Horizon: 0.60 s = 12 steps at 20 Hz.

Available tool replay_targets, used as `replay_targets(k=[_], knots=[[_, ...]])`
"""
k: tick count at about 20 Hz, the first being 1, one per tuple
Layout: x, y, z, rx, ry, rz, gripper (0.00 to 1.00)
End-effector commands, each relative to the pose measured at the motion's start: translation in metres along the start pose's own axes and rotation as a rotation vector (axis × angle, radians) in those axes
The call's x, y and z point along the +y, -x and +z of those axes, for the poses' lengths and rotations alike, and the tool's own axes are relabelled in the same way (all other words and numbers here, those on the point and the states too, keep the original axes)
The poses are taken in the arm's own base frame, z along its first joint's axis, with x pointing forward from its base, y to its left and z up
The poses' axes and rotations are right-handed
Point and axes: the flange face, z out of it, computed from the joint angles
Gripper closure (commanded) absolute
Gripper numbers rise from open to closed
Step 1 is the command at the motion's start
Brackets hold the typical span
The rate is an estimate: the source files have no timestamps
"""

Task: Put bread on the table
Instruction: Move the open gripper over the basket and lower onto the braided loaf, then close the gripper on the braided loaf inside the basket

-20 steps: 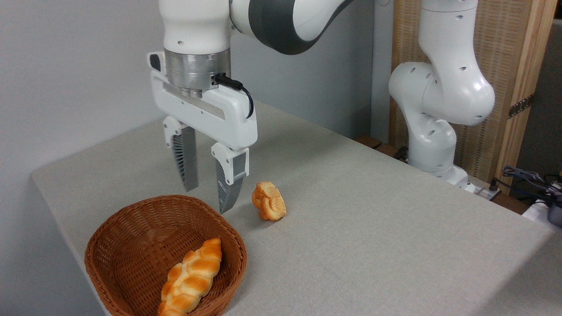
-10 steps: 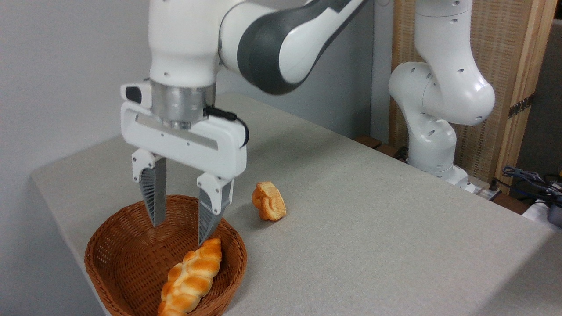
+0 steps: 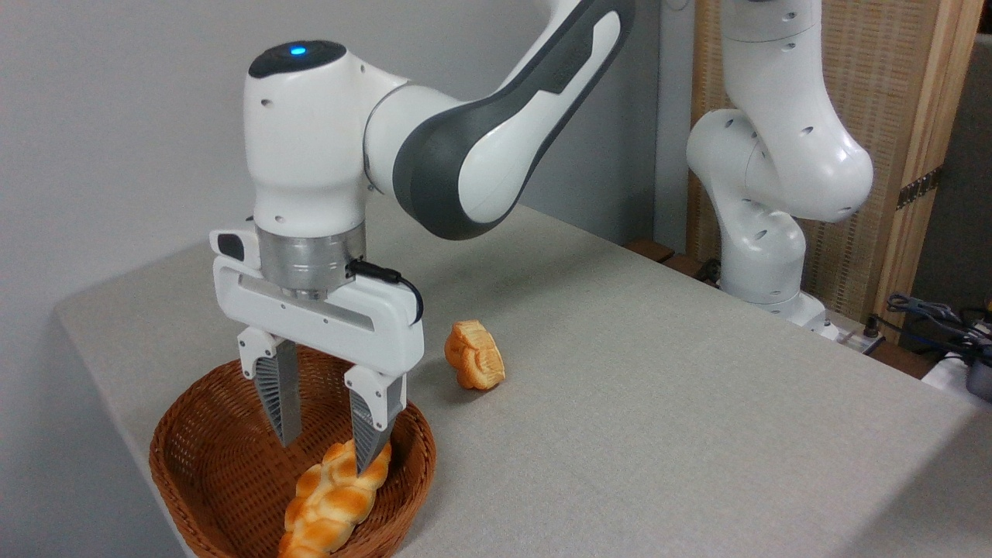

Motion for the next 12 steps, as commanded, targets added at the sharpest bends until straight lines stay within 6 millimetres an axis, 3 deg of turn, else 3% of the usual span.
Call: replay_targets(k=[1, 7, 12], knots=[[-0.001, -0.002, 0.003, -0.005, -0.015, -0.012, 0.00], [0.000, -0.001, 0.034, -0.063, -0.050, -0.009, 0.00], [0.007, -0.003, 0.041, -0.075, -0.056, 0.008, 0.00]])
